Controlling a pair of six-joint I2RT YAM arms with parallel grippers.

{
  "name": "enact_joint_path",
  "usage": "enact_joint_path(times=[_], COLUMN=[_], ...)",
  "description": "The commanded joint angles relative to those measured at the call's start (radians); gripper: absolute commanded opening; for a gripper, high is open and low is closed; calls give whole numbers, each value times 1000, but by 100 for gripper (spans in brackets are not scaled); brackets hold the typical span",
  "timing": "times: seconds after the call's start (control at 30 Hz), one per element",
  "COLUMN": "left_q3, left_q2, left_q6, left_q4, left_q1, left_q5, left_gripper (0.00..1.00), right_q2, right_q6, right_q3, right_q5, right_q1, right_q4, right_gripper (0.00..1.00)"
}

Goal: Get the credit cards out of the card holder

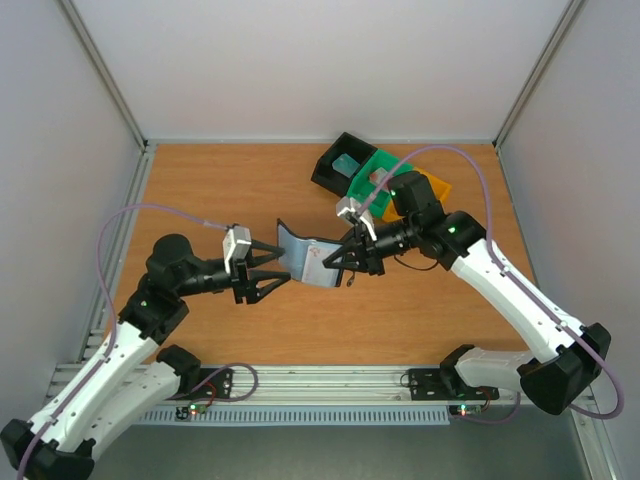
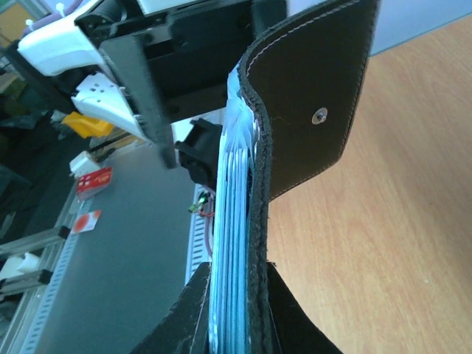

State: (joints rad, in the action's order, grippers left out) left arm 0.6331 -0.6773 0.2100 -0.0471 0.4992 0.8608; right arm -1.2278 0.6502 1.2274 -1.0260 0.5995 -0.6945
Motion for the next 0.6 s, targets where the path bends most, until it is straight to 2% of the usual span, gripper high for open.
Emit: enact_joint_path(times=[0.0, 0.1, 0.13, 0.2, 0.3, 0.4, 0.43, 0.57], left_q3=[46, 31, 24, 11, -8, -35, -46, -62], left_q2=[19, 13, 11, 2, 1, 2, 1, -9], left_q6=[-105, -134, -135, -128, -86, -60, -47, -26], left_q4=[-120, -142, -139, -123, -66, 76, 111, 164], left_q1=[-8, -8, -8, -8, -8, -8, -8, -8], left_q5=[-223, -291, -278, -211, -100, 50, 61, 80], left_gripper=[75, 89, 95, 99, 99, 99, 97, 75], right_q2=[2, -7, -12, -22, -29, -31, -32, -30], right_q6=[91, 88, 88, 90, 89, 88, 88, 79], right_q3=[72, 80, 82, 91, 91, 92, 93, 94], right_q5=[-96, -130, -140, -147, -151, -152, -151, -114], right_q1=[5, 4, 5, 6, 5, 6, 6, 6], right_q4=[-127, -135, -139, -151, -151, -146, -146, -135], right_gripper=[9, 9, 9, 10, 10, 9, 10, 10])
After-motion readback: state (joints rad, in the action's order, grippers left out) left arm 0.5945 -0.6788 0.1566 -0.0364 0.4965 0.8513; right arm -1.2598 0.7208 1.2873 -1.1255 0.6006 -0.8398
